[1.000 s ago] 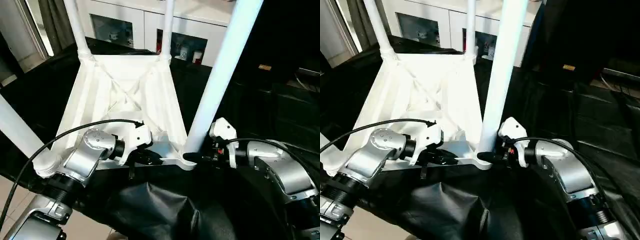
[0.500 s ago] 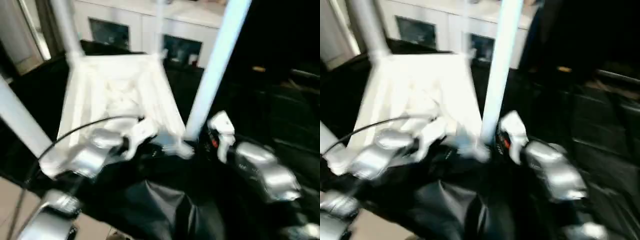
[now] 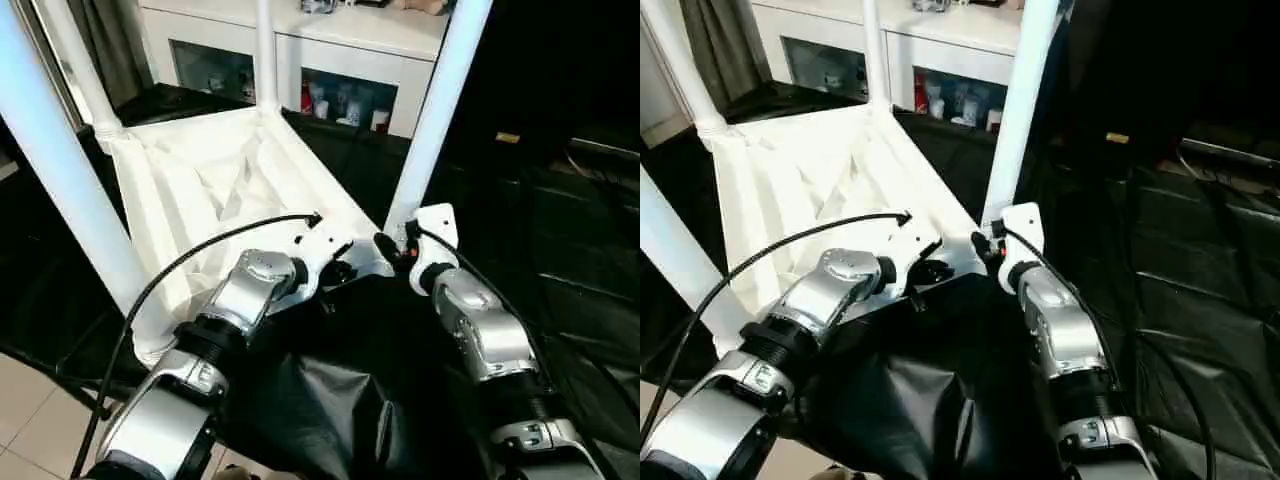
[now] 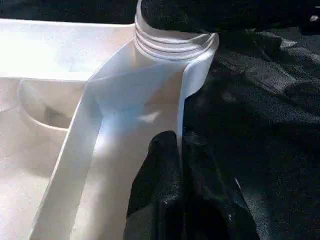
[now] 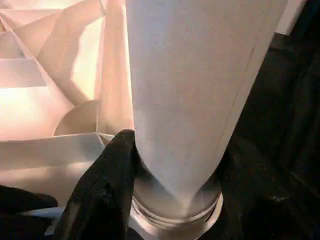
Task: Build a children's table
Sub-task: Rotate leg to tighten
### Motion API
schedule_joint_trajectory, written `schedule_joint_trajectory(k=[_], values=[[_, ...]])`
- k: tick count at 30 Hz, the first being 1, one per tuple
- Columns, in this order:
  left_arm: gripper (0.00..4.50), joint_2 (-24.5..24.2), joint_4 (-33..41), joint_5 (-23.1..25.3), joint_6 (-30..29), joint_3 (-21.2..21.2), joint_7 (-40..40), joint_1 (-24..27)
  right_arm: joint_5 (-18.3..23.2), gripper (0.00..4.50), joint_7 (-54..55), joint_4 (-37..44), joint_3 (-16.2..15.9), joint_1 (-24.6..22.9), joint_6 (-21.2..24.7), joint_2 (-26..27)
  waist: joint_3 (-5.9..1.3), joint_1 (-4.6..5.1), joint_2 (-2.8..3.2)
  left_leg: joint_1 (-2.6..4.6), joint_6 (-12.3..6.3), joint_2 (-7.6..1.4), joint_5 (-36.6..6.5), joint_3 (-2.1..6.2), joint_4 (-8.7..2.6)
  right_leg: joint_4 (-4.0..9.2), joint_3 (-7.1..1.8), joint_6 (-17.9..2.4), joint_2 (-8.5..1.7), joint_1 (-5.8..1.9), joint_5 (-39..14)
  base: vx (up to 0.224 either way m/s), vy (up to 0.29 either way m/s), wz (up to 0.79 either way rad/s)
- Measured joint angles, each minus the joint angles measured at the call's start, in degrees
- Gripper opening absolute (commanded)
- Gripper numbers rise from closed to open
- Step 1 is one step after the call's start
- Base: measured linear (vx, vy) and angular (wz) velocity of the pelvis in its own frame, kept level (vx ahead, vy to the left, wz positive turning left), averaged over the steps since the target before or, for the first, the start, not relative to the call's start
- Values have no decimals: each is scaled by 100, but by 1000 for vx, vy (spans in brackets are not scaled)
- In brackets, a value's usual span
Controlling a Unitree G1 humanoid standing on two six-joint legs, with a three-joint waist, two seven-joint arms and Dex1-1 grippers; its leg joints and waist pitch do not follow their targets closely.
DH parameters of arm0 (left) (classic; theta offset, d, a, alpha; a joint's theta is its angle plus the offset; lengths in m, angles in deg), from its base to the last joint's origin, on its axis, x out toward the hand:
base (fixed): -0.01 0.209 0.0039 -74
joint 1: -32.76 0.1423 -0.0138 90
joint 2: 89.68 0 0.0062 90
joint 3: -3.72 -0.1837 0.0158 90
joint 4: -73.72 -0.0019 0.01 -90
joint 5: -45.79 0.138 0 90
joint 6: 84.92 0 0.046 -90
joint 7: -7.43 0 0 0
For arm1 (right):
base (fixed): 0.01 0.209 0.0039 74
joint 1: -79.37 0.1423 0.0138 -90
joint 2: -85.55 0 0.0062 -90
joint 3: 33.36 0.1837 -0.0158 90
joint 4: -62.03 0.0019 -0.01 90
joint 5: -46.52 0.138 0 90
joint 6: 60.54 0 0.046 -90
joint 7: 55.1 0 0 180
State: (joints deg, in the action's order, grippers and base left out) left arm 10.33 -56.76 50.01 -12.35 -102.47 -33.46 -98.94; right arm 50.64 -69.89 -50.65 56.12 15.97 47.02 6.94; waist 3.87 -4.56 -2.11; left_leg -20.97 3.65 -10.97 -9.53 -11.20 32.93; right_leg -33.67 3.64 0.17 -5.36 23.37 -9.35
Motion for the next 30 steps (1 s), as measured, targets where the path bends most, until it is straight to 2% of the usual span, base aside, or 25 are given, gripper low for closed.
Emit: schedule_joint_trajectory(k=[6,10,12,18,22,29,30], values=[[0,-220,1,0,210,29,-124,9,59,319,-779,125,-108,-39,-72,-261,5,84,-4,-9,0,-3,0,10,-6,-2,9,0,3,19,31,0,0,0],[0,-479,198,-70,266,75,-590,116,198,357,-1785,357,-409,-140,-70,-891,8,72,-1,-19,1,-3,0,8,-17,-24,8,-4,3,38,40,0,0,0],[0,-677,358,-152,306,74,-892,218,282,368,-2275,515,-462,-219,-66,-1155,9,65,-2,-21,1,-5,0,7,-19,-42,7,-4,3,52,40,0,0,0],[0,-1285,920,-353,623,25,-2003,606,557,368,-3624,1015,-697,-475,8,-1850,12,-42,4,-26,0,-9,1,0,-33,-41,6,-24,7,63,39,0,0,0],[0,-1626,1402,-537,568,-42,-2687,890,775,368,-4245,1369,-876,-626,112,-2143,15,-100,4,-37,0,-8,0,-12,-29,-36,-1,-25,4,63,23,0,0,0],[0,-1844,1703,-660,473,-70,-3060,1077,899,368,-4684,1526,-982,-684,200,-2279,22,-114,-7,-38,0,-9,0,-13,-28,-41,-3,-25,3,63,22,0,0,0],[0,-1856,1726,-667,455,-70,-3099,1087,924,351,-4711,1527,-996,-684,209,-2288,23,-116,-8,-38,0,-9,0,-13,-28,-41,-3,-24,4,63,22,0,0,0]])
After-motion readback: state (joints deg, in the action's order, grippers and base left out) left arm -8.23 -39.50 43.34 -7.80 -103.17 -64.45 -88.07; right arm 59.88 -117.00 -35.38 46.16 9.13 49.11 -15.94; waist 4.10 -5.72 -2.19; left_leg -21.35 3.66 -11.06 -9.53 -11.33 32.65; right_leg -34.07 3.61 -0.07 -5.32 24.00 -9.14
